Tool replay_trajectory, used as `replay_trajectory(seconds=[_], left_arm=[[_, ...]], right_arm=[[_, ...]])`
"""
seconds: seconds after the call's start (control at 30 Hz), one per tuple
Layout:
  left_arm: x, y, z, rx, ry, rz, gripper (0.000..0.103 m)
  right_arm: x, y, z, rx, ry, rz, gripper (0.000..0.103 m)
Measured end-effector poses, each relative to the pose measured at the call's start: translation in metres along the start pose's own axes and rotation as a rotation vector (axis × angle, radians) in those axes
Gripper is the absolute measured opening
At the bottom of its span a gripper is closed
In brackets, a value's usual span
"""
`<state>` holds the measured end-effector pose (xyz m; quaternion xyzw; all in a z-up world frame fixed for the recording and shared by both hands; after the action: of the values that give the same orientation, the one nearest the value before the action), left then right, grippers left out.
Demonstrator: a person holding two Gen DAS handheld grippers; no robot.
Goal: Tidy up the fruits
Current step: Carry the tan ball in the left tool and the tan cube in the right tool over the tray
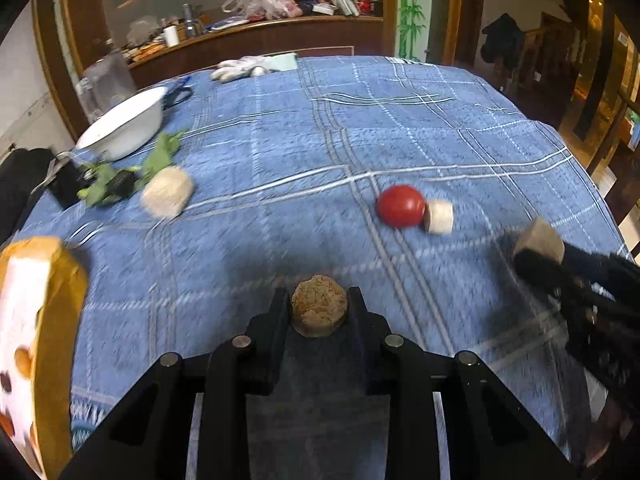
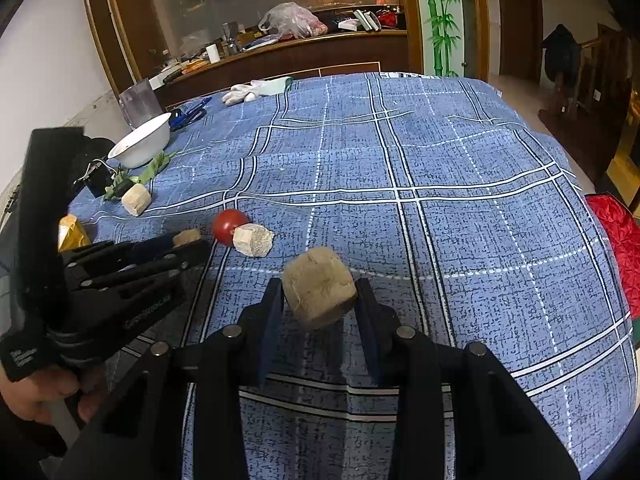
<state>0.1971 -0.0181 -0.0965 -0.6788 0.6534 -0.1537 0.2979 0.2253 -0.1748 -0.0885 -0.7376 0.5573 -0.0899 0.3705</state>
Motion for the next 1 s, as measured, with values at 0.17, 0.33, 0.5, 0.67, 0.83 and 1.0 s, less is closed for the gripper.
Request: replay_trajectory(seconds=[0.17, 0.33, 0.5, 0.67, 0.83, 1.0], left_arm=[[-0.011, 0.018, -0.022, 0.024, 0.006, -0.013, 0.028], [-0.020, 0.031, -0.037, 0.048, 0.016, -0.043, 0.028], [-0.029, 0.042, -0.047, 0.075, 0.019, -0.069, 0.028], [-0.038, 0.049, -0.048, 0.097, 0.009, -0.102, 0.028], [-0.042, 0.051, -0.048, 0.113, -0.006, -0.119, 0.028], [-0.041, 0.051, -0.052, 0.139, -0.004, -0.127, 0.028]], right_arm=[[-0.004, 0.002, 0.000, -0.010, 0.019, -0.007, 0.037], [-0.025, 0.013, -0.010, -0.017, 0.027, -0.029, 0.037], [-0.048, 0.034, -0.025, 0.001, 0.026, -0.032, 0.038], [-0.063, 0.053, -0.038, 0.048, 0.038, -0.003, 0.038], [-0.076, 0.057, -0.045, 0.096, 0.069, -0.020, 0.038], [-0.080, 0.056, -0.049, 0.130, 0.076, -0.015, 0.038]])
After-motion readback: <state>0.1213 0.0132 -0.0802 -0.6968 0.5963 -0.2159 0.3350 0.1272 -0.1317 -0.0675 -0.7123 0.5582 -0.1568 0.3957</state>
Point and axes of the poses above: each gripper's, at about its wrist camera, not at the fingertips, and z roughly the way its jaws point, x to its right, y to its underside, the point moved 6 cm from there along z, roughly the way its jaws point, and after that the axes turned 10 degrees about -y, right-handed, at the moved point
